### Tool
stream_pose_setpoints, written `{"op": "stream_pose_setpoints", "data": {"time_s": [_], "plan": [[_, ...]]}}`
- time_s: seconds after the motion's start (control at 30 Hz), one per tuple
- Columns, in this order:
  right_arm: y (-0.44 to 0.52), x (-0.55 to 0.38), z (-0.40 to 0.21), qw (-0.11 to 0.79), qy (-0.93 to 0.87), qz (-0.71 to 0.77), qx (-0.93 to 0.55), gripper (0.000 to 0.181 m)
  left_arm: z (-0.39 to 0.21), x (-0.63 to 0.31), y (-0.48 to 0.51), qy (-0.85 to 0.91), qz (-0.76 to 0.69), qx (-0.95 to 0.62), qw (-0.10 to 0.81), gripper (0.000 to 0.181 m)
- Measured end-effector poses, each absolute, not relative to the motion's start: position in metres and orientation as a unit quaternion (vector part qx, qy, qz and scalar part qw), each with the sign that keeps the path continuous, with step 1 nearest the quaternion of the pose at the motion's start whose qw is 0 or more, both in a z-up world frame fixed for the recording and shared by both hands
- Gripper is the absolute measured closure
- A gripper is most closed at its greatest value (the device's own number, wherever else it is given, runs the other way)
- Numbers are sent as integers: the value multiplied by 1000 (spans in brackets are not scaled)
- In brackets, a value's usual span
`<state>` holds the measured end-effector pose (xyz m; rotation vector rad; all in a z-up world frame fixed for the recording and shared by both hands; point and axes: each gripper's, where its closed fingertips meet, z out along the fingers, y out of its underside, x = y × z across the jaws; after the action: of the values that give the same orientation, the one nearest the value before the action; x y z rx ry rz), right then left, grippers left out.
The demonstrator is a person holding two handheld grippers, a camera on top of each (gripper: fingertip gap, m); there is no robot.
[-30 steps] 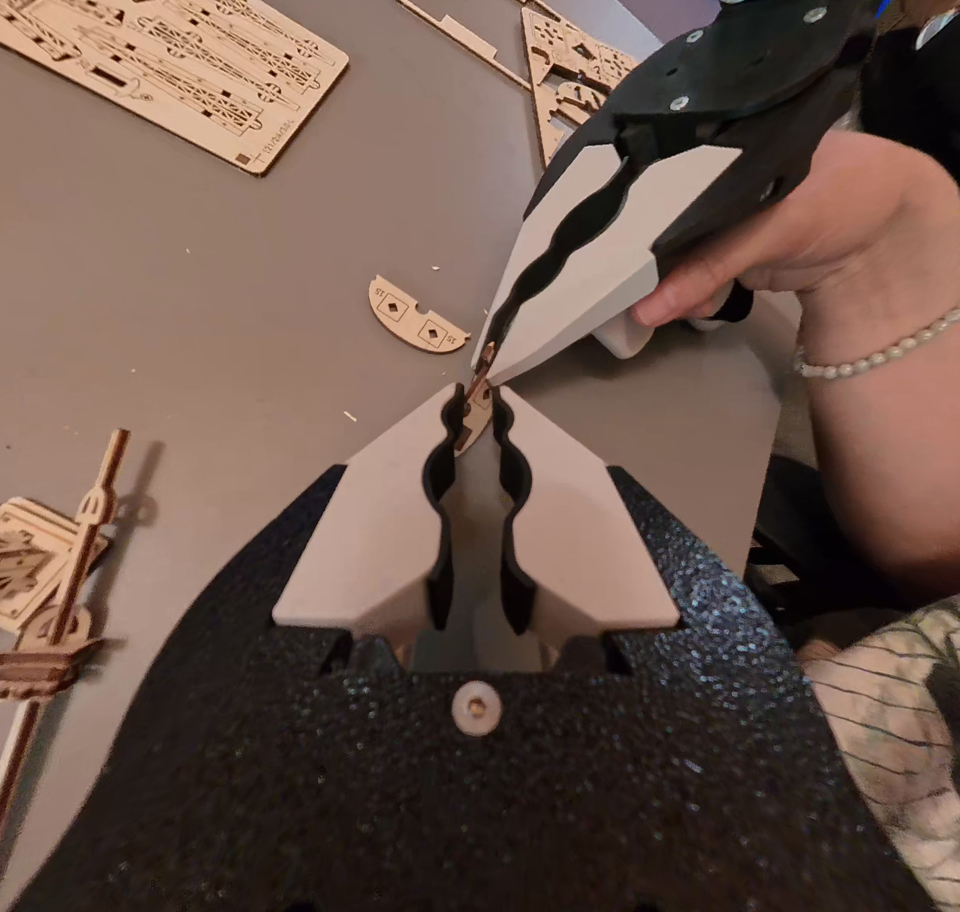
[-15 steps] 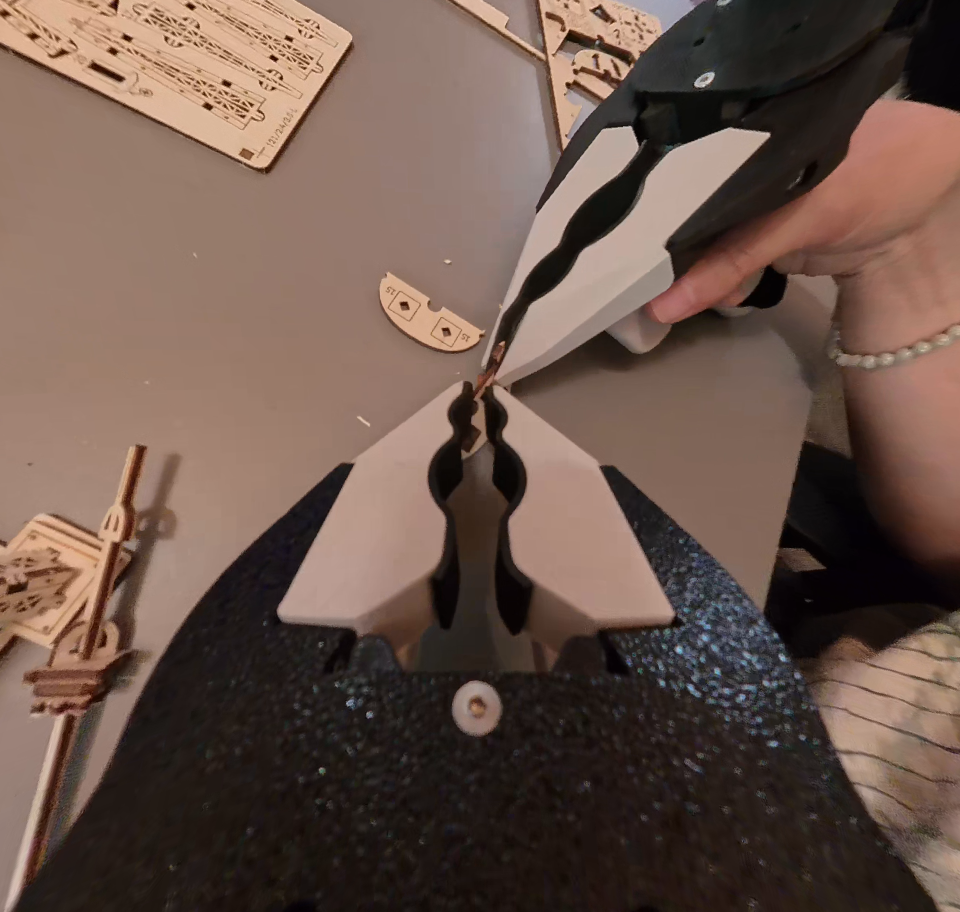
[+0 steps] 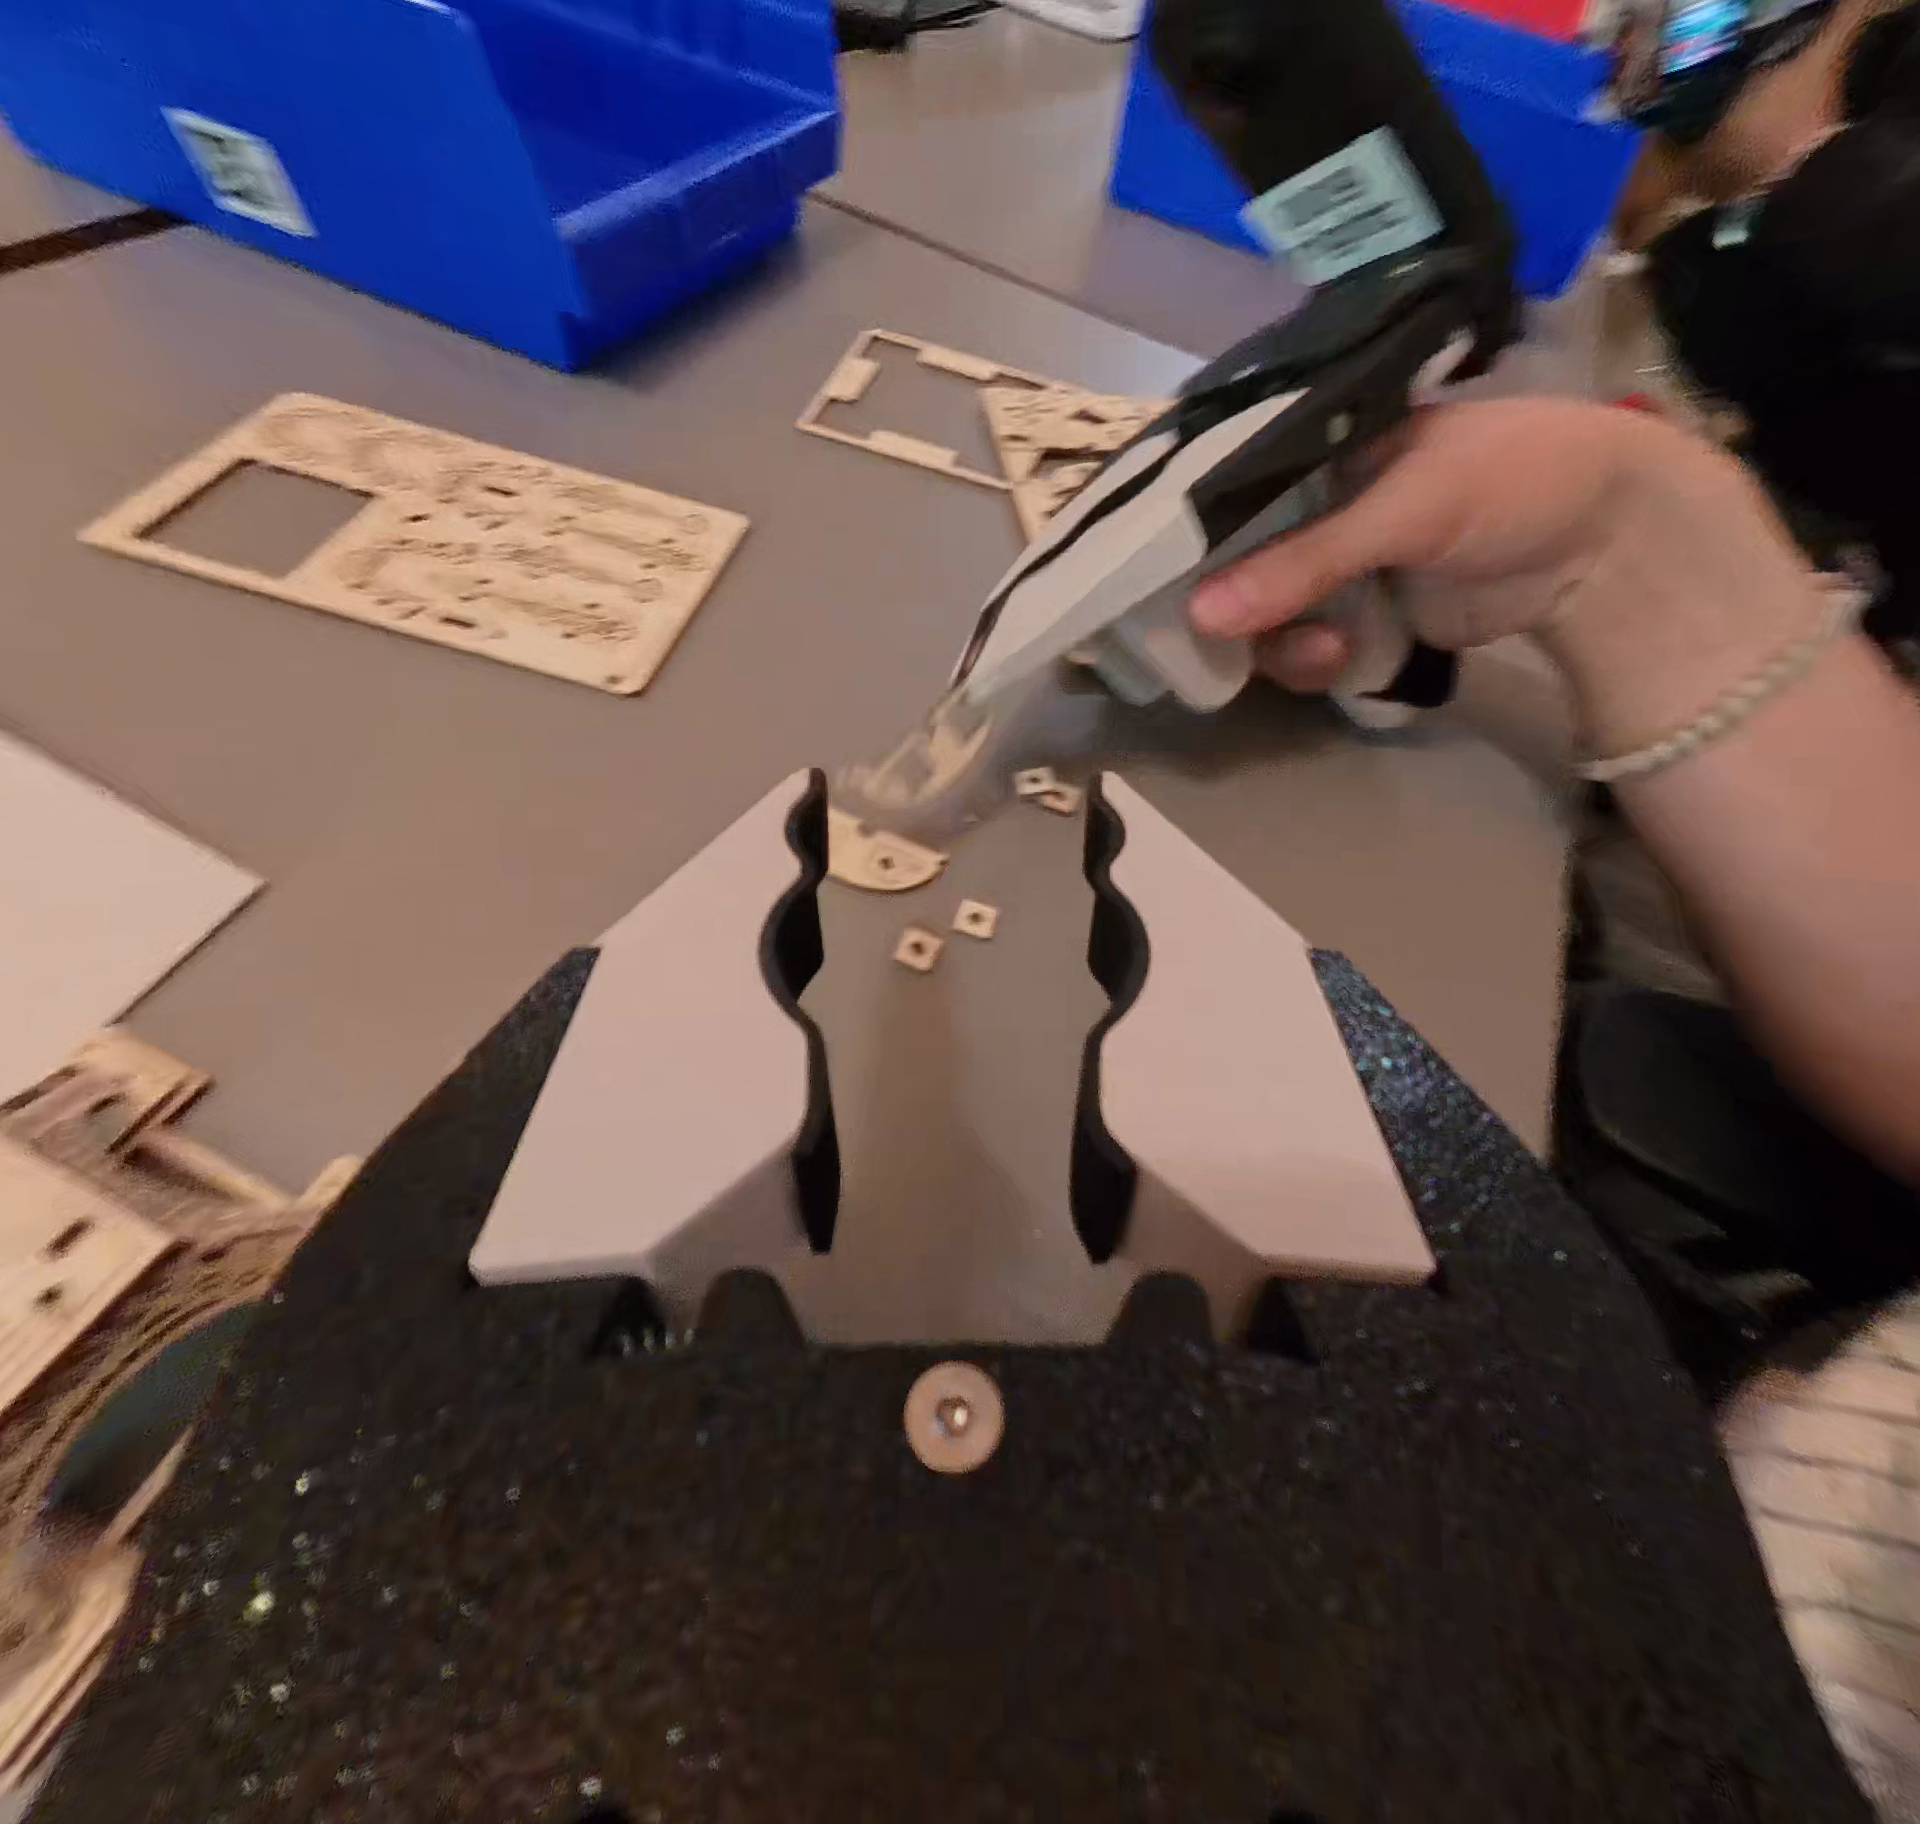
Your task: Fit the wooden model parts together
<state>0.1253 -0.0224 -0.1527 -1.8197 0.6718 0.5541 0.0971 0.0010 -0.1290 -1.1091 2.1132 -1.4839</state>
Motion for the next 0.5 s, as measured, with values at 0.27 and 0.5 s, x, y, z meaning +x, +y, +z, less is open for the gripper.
{"op": "stream_pose_setpoints", "data": {"time_s": [0.27,0.5], "plan": [[-58,186,-160,554,419,113,-711,175,-185,118,8,800,-356,-456,158,134],[-76,201,-163,514,434,19,-739,106,-195,129,8,806,-298,-487,154,131]]}}
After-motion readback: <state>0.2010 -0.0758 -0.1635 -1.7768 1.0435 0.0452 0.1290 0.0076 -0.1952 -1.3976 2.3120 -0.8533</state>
